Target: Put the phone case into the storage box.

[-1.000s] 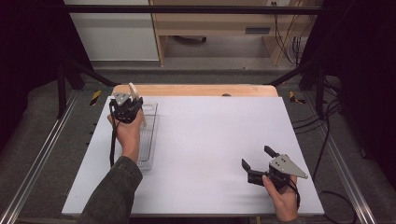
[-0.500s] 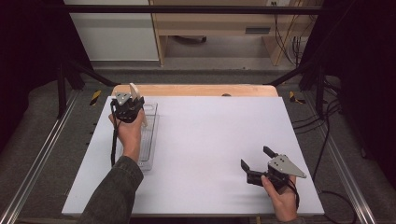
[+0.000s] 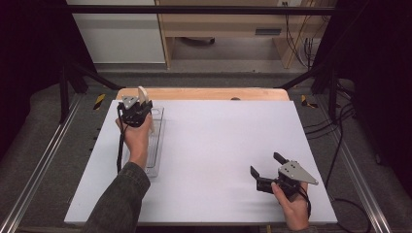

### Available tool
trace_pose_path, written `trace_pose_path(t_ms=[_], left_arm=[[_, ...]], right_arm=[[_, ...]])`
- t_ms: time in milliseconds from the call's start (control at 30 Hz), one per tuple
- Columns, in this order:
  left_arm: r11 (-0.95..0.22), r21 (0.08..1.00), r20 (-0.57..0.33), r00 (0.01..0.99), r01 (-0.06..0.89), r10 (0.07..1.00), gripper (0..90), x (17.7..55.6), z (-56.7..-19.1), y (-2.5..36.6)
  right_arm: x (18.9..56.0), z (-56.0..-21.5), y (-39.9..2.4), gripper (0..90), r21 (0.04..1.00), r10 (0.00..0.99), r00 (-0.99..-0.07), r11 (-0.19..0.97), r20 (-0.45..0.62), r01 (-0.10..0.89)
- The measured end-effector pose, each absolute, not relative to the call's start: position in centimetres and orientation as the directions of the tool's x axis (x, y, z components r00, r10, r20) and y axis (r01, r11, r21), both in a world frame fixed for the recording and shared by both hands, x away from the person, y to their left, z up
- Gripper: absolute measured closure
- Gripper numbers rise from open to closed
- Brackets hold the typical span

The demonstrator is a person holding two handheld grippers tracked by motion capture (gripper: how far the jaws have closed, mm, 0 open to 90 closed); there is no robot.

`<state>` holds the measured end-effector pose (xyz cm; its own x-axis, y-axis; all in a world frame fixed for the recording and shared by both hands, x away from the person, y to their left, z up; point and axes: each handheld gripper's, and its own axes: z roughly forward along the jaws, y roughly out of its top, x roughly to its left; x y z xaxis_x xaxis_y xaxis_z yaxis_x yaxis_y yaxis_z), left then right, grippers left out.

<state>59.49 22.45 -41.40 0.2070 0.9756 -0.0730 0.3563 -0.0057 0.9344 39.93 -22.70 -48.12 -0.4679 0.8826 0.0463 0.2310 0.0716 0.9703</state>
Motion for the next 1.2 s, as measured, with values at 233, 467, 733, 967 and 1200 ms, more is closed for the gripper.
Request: trace_pose_path(t_ms=[233, 467, 733, 967, 1200], left_arm=[[0.012, 0.935, -0.090, 0.204, 0.355, 0.975, 78.4, 59.68, -41.45, 22.58], [0.031, 0.936, -0.110, 0.208, 0.352, 0.972, 77.5, 59.98, -41.68, 22.45], [0.033, 0.939, -0.110, 0.210, 0.342, 0.971, 76.6, 60.07, -41.71, 22.53], [0.045, 0.940, -0.122, 0.211, 0.339, 0.970, 76.1, 60.16, -41.75, 22.75], [0.056, 0.943, -0.132, 0.214, 0.327, 0.968, 75.5, 60.29, -41.83, 22.95]], right_arm=[[39.96, -48.15, -22.59, 3.6, 0.970, 0.881, -0.471, 0.076, 0.043, 0.232], [39.96, -48.20, -22.53, 3.8, 0.969, 0.878, -0.476, 0.077, 0.046, 0.236], [39.99, -48.20, -22.55, 3.7, 0.969, 0.880, -0.473, 0.076, 0.047, 0.236], [39.98, -48.22, -22.46, 3.7, 0.968, 0.879, -0.474, 0.076, 0.048, 0.240], [39.96, -48.18, -22.61, 3.7, 0.969, 0.880, -0.473, 0.071, 0.051, 0.236]])
